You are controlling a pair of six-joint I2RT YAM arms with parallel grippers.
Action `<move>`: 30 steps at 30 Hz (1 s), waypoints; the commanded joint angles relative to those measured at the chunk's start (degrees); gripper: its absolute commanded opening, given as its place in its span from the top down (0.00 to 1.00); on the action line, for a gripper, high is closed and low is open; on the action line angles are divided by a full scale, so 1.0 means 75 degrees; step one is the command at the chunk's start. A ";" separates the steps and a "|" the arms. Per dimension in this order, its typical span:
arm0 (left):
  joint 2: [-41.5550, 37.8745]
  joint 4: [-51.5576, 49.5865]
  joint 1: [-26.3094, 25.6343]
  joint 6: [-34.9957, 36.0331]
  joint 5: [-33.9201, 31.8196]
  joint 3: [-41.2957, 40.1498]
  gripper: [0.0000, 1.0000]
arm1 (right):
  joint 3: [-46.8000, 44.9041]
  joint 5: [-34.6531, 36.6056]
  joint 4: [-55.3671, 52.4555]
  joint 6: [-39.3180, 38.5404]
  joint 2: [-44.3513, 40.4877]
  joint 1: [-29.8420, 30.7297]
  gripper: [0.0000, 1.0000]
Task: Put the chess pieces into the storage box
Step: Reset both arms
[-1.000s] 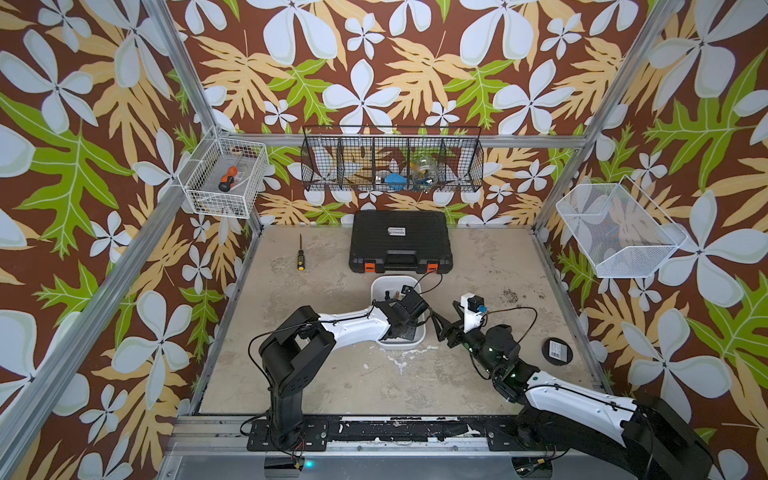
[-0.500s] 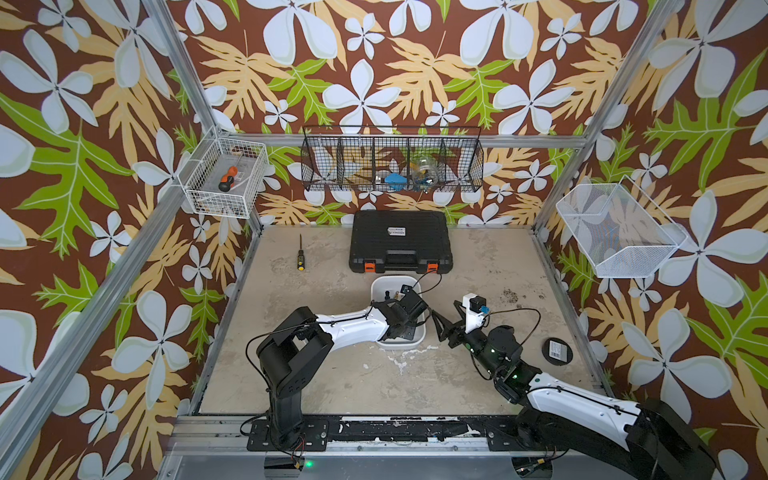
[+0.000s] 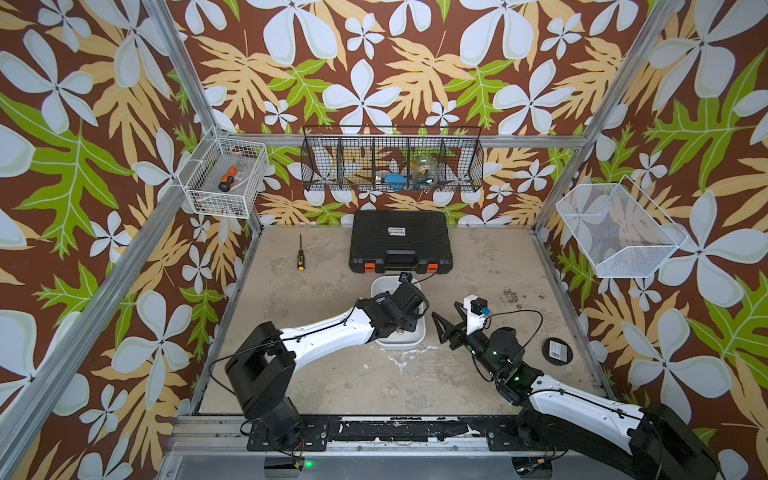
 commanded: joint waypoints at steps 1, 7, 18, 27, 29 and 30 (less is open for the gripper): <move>-0.1711 0.2045 -0.0021 0.0452 -0.0525 -0.1270 0.58 | -0.0070 0.0152 0.0222 -0.0220 -0.0202 -0.0005 0.16; -0.4911 0.4908 0.0632 0.2241 -0.1914 -0.4009 0.21 | 0.0339 0.1450 -0.0661 -0.0711 -0.0673 -0.0004 0.15; -0.6385 0.8085 0.1572 0.3768 -0.6011 -0.7812 0.00 | -0.0128 0.4594 -0.0593 -0.2025 -0.1399 -0.0159 0.00; -0.5326 1.0104 0.4222 0.3816 -0.3934 -0.8701 0.00 | -0.0071 0.5018 -0.0504 -0.1841 -0.0361 -0.1810 0.02; -0.4761 1.0755 0.4715 0.3517 -0.3241 -0.8760 0.00 | -0.0170 0.4762 0.0072 -0.1831 0.0035 -0.2213 0.01; -0.4444 1.1060 0.4897 0.3489 -0.2878 -0.8744 0.00 | -0.0217 0.4373 0.0274 -0.1764 0.0230 -0.2493 0.02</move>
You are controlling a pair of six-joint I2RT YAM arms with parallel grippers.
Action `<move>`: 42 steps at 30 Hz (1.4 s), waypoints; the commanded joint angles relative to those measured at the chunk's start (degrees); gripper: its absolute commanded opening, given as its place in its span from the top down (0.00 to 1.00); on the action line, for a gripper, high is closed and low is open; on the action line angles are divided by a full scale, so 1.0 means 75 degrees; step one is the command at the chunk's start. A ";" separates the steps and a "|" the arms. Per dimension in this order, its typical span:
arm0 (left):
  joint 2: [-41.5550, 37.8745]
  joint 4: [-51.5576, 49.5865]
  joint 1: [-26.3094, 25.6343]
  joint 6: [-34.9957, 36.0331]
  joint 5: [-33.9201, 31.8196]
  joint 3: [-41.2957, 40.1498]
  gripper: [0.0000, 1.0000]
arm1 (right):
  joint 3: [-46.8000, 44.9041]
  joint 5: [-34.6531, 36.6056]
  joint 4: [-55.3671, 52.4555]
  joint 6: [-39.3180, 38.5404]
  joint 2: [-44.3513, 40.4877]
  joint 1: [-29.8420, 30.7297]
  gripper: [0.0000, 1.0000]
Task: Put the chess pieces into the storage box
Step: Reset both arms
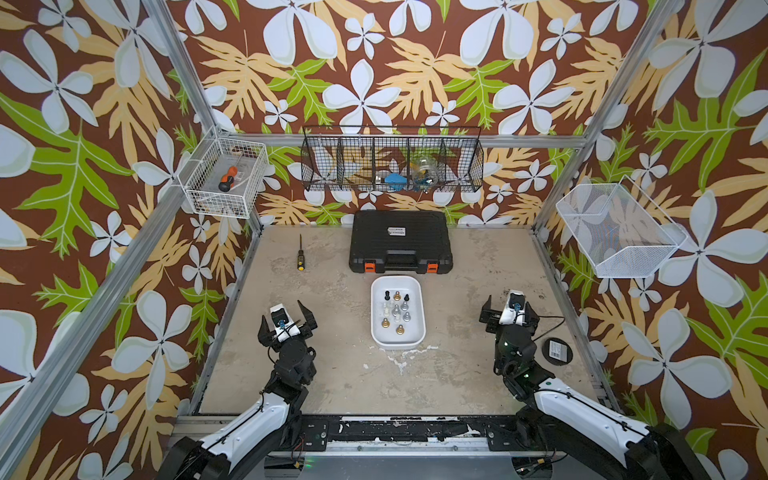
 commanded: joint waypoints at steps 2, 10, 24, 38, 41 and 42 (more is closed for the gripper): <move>0.1100 0.1980 0.0683 -0.0377 0.1623 -0.0351 0.00 | -0.0086 -0.0939 0.1137 0.0095 0.0831 -0.0911 0.02; 0.3439 0.4191 0.1933 -0.0989 0.3442 -0.0198 0.00 | -0.0019 -0.1769 0.3370 -0.0735 0.2870 -0.1493 0.05; 0.4149 0.1930 0.2115 -0.0685 0.4879 0.1222 0.00 | 0.0166 -0.4332 0.4102 -0.0381 0.4130 -0.2702 0.03; 0.4303 0.2053 0.2105 -0.0461 0.5486 0.1299 0.00 | 0.0196 -0.4783 0.3898 -0.0271 0.4059 -0.2935 0.00; 0.4304 0.2077 0.2110 -0.0461 0.5484 0.1291 0.00 | 0.0198 -0.4783 0.3902 -0.0269 0.4073 -0.2929 0.00; 0.4293 0.2086 0.2111 -0.0461 0.5483 0.1273 0.00 | 0.0193 -0.4783 0.3904 -0.0271 0.4066 -0.2934 0.00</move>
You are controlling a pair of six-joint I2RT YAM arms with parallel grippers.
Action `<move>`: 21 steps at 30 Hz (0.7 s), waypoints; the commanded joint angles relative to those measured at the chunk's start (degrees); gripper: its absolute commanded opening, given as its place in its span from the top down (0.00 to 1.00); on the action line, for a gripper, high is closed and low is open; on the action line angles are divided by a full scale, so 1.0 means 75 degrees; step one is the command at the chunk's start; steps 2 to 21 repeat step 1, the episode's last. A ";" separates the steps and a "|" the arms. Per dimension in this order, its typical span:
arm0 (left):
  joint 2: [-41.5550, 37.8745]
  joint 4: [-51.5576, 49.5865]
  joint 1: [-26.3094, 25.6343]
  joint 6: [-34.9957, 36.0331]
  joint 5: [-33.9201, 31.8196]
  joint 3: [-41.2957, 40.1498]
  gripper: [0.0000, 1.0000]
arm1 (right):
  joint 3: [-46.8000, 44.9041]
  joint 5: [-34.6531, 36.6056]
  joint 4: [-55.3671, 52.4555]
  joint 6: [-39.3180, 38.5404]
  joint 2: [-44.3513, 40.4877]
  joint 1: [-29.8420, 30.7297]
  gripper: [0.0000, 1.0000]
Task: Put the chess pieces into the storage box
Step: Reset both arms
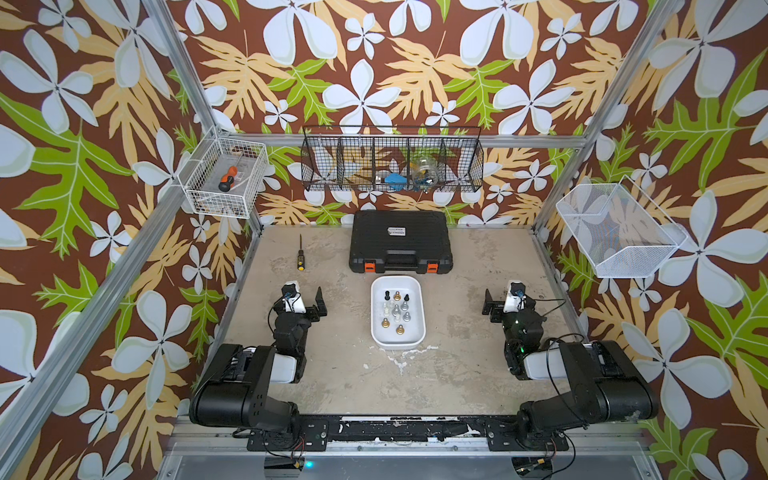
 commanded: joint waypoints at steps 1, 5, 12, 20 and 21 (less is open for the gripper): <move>-0.0035 0.0077 0.0002 0.0139 0.0195 -0.0036 0.00 | 0.0009 -0.0015 0.0039 0.0046 -0.0018 0.0002 0.00; -0.0035 0.0077 0.0002 0.0139 0.0195 -0.0036 0.00 | 0.0009 -0.0015 0.0039 0.0046 -0.0018 0.0002 0.00; -0.0035 0.0077 0.0002 0.0139 0.0195 -0.0036 0.00 | 0.0009 -0.0015 0.0039 0.0046 -0.0018 0.0002 0.00; -0.0035 0.0077 0.0002 0.0139 0.0195 -0.0036 0.00 | 0.0009 -0.0015 0.0039 0.0046 -0.0018 0.0002 0.00; -0.0035 0.0077 0.0002 0.0139 0.0195 -0.0036 0.00 | 0.0009 -0.0015 0.0039 0.0046 -0.0018 0.0002 0.00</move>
